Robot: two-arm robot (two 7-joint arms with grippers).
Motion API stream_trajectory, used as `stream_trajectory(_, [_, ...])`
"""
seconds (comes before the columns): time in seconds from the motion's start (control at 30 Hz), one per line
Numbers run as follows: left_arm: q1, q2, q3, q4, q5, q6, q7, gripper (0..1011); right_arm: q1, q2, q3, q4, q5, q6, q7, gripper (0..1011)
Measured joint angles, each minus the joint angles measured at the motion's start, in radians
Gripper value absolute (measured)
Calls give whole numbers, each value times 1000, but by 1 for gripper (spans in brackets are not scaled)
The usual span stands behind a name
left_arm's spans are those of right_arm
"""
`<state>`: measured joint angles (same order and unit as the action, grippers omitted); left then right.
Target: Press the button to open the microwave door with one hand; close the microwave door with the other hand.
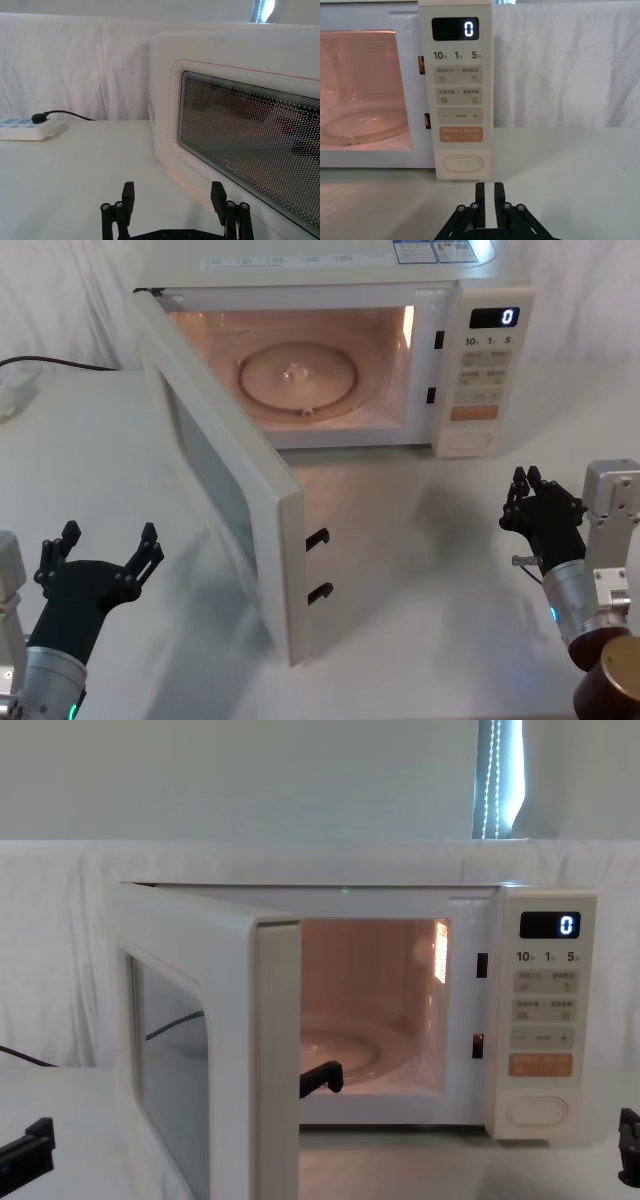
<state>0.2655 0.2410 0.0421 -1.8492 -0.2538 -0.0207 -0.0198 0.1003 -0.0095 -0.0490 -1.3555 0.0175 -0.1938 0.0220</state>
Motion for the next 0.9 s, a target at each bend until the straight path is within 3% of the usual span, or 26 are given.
stream_trajectory(0.9, [0, 0, 0, 0, 0, 0, 0, 1001, 0, 0, 0, -1, 2, 4, 0, 924])
